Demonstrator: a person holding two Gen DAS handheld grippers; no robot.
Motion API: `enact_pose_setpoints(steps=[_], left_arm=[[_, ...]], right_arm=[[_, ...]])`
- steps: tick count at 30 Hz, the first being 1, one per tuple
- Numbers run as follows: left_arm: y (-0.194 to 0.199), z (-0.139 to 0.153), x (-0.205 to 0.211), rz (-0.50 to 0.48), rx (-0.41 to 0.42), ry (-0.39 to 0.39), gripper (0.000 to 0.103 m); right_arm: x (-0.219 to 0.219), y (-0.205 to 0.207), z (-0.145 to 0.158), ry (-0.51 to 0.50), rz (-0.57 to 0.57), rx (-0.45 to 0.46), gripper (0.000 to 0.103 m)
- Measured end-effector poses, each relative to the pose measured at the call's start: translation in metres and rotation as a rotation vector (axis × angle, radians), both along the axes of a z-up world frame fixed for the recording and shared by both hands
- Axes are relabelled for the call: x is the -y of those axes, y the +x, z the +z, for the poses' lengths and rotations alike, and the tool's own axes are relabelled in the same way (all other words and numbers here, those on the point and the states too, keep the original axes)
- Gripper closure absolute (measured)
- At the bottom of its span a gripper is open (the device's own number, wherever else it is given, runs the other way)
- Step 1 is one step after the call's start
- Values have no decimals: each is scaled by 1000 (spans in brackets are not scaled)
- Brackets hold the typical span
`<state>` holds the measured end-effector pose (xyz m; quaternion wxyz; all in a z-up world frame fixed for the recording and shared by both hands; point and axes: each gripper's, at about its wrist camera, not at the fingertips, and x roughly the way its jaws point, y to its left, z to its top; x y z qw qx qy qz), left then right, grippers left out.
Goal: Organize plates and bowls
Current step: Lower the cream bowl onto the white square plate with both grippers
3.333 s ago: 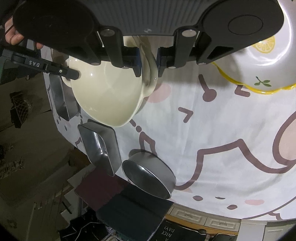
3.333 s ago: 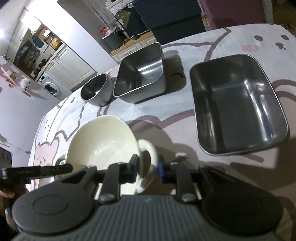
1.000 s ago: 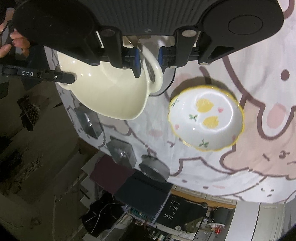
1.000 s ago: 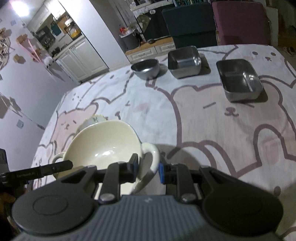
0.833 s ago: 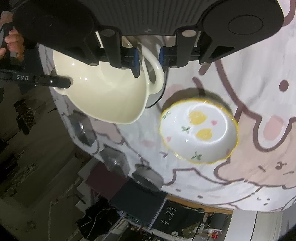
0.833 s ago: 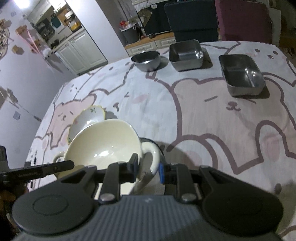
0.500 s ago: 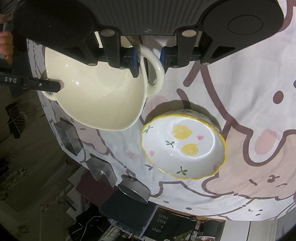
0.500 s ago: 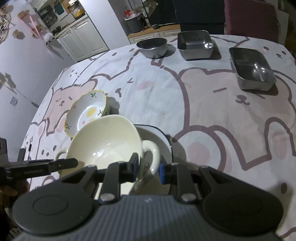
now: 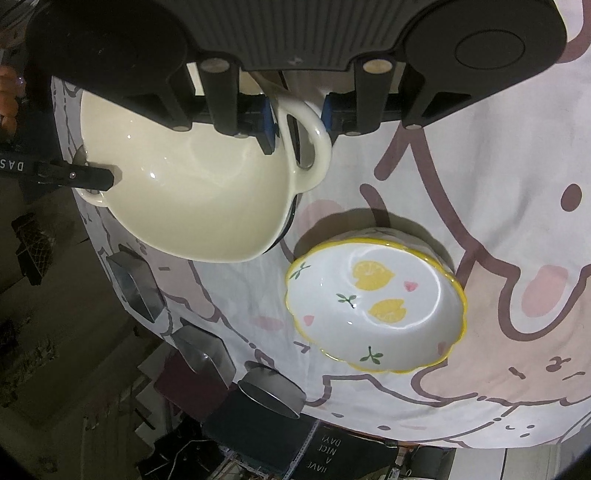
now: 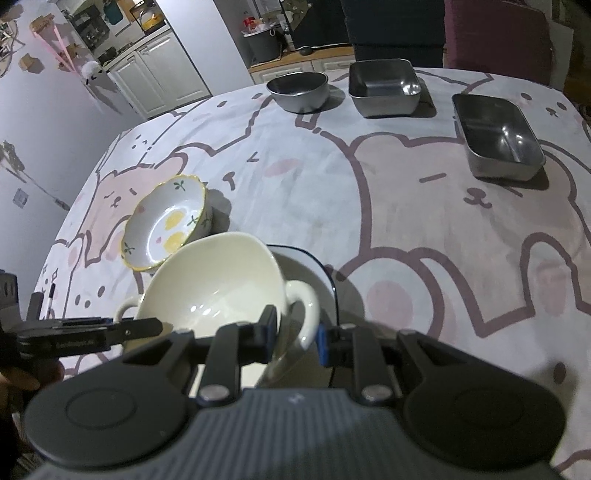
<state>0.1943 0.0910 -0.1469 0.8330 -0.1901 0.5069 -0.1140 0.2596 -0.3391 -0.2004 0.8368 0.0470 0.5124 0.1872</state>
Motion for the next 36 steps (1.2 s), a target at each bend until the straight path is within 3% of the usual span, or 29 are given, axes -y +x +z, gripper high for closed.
enact_pose_setpoints(steps=[36], left_arm=[[4, -8, 8, -12, -7, 28, 74]], right_arm=[[-4, 0, -4, -46, 12, -8, 76]])
